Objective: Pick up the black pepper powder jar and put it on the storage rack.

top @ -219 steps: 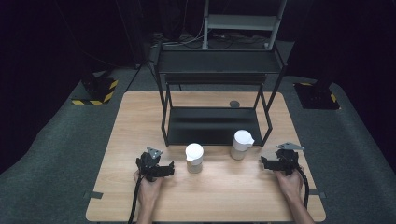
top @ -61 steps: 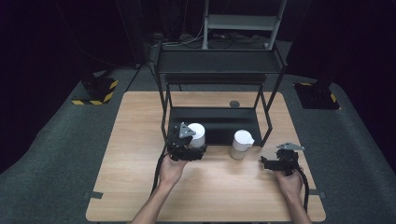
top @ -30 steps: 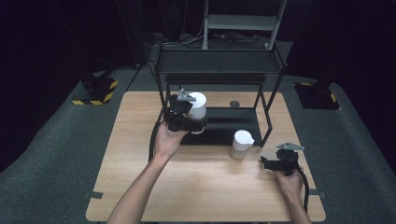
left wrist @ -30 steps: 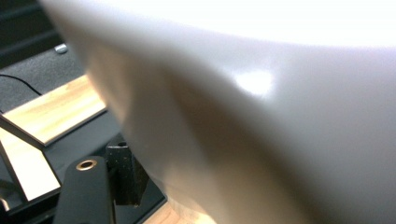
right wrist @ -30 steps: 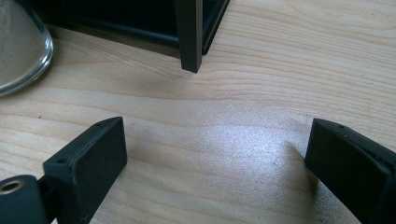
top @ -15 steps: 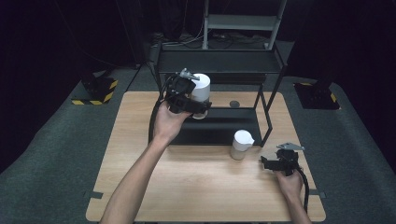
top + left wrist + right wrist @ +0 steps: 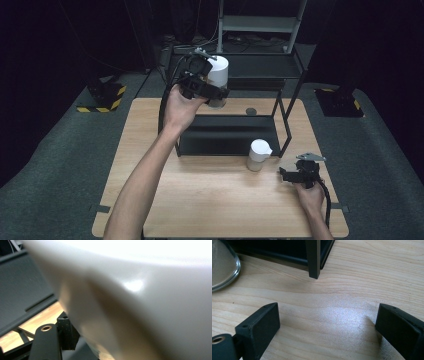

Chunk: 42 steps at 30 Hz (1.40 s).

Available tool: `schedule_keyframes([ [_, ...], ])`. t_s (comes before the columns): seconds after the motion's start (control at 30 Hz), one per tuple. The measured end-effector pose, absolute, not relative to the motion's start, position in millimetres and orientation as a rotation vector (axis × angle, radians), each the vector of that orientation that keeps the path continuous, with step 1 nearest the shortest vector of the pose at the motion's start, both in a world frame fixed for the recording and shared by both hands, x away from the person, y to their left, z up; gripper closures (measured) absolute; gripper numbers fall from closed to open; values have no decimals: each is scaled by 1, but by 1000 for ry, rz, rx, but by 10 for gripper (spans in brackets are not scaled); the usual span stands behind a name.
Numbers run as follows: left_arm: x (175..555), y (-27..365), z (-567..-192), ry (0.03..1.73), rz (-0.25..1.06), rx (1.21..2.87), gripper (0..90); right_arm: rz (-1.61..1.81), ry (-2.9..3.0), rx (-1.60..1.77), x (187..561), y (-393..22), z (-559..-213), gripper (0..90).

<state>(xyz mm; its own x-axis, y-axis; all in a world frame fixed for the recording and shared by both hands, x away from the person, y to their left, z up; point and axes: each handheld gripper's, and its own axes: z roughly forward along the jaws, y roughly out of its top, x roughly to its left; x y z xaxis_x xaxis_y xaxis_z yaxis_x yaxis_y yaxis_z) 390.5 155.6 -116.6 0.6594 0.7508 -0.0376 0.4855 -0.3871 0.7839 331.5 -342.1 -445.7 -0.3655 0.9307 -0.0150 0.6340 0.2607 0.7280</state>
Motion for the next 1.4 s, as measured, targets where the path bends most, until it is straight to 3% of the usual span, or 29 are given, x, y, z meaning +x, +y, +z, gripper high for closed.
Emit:
schedule_keyframes([
  [0.67, 424, 141, -83, 1059, 469, 2028, 307, 892, 2092, 1414, 331, -342, -446, 49],
  [1.4, 457, 115, -95, 1242, 599, 1971, 307, 893, 2091, 1412, 331, -342, -446, 50],
])
